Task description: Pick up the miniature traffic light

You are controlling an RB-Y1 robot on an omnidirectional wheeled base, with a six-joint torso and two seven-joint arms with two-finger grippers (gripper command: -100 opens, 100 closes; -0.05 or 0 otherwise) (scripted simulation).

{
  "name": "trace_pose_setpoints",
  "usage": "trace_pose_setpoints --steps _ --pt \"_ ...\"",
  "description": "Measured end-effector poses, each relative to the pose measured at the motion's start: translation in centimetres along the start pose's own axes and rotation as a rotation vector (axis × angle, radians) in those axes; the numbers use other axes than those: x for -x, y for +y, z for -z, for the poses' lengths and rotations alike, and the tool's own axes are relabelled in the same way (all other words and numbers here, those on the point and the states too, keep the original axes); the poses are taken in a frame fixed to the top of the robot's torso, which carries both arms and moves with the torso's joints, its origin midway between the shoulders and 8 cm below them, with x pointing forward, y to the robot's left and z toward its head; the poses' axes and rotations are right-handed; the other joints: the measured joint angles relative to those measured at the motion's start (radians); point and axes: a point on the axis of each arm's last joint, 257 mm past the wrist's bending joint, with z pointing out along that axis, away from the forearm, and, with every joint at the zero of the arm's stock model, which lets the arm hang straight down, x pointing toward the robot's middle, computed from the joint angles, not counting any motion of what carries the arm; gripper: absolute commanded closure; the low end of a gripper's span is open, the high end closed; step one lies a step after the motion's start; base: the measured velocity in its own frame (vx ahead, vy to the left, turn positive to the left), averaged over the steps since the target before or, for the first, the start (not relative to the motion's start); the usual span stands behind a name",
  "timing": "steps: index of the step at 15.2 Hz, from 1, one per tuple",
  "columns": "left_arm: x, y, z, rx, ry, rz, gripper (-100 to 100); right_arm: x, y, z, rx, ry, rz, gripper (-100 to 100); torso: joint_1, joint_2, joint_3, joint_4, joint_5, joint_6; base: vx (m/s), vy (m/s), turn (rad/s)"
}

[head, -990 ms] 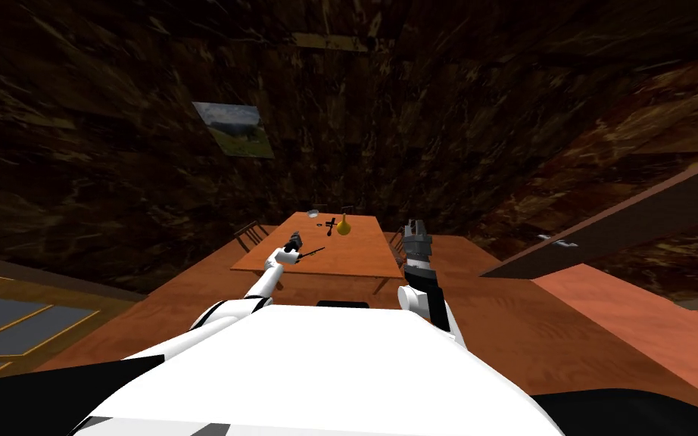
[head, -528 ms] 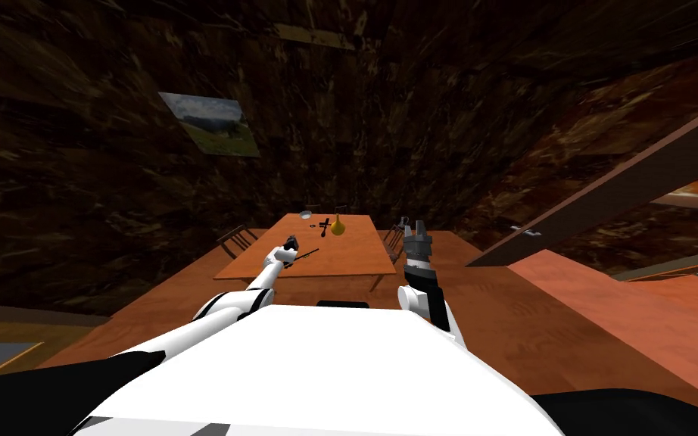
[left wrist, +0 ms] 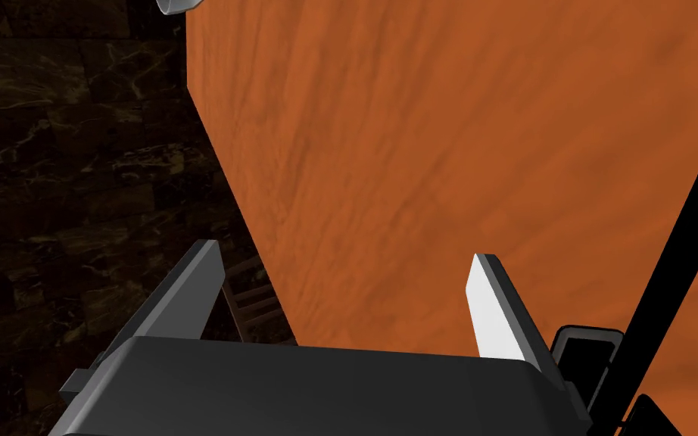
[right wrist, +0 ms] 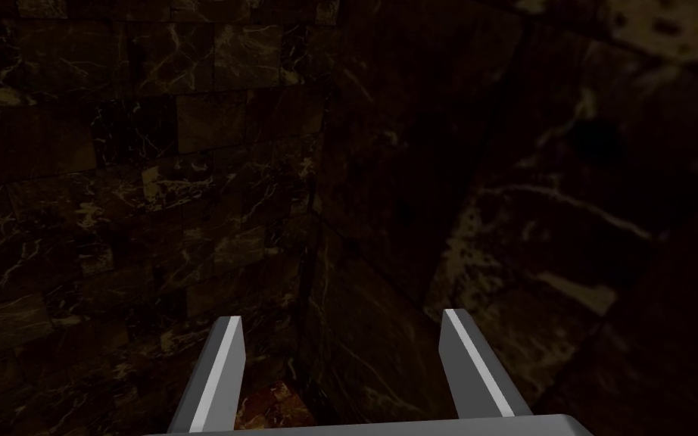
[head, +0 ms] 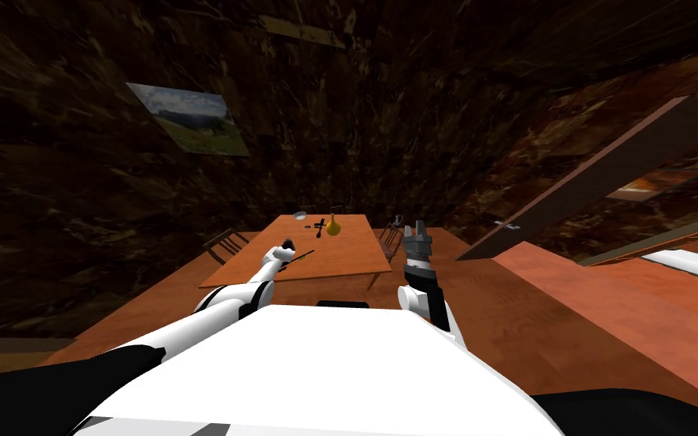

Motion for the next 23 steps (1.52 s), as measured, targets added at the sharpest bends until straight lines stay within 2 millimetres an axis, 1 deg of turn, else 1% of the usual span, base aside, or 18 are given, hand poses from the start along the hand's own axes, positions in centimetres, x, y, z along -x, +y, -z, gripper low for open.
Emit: trace_pose_setpoints --steps 4,7,9,10,16,19,21,22,23 --pt "3.3 1.5 -0.4 0.069 -0.085 0.027 -100 0.0 0.0 0.0 0.0 0.0 0.0 0 -0.001 0.0 0.0 0.0 0.0 0.0 0.007 -0.035 -0.152" --pt "4.8 2.5 -0.5 0.103 -0.119 0.03 -100 0.0 0.0 0.0 0.0 0.0 0.0 0 0.001 0.001 0.0 0.0 0.0 0.0 -0.002 -0.019 -0.089" --pt "7.2 4.0 -0.5 0.143 -0.163 0.049 -100 0.0 0.0 0.0 0.0 0.0 0.0 0 0.0 0.001 0.0 0.0 0.0 0.0 0.003 -0.037 -0.18" --pt "7.7 4.6 -0.3 0.16 -0.18 0.053 -100 0.0 0.0 0.0 0.0 0.0 0.0 0 -0.001 0.001 0.0 0.0 0.0 0.0 0.006 -0.023 -0.023" --pt "9.4 6.4 0.0 0.213 -0.228 0.064 -100 0.0 0.0 0.0 0.0 0.0 0.0 0 0.001 0.001 0.0 0.0 0.0 0.0 0.004 -0.014 -0.055" --pt "10.9 8.5 0.4 0.263 -0.267 0.073 -100 0.0 0.0 0.0 0.0 0.0 0.0 0 0.0 0.0 0.0 0.0 0.0 0.0 0.006 -0.025 -0.097" --pt "11.9 10.7 0.9 0.297 -0.284 0.094 -100 0.0 0.0 0.0 0.0 0.0 0.0 0 0.0 0.001 0.0 0.0 0.0 -0.001 0.003 -0.017 -0.035" --pt "12.3 11.4 1.2 0.314 -0.292 0.089 -100 0.0 0.0 0.0 0.0 0.0 0.0 0 0.001 0.001 0.001 0.0 0.0 -0.001 -0.002 -0.008 0.01" --pt "12.4 11.5 1.3 0.32 -0.297 0.082 -100 0.0 0.0 0.0 0.0 0.0 0.0 0 0.001 0.001 0.001 0.0 0.0 -0.001 0.0 0.0 0.0"
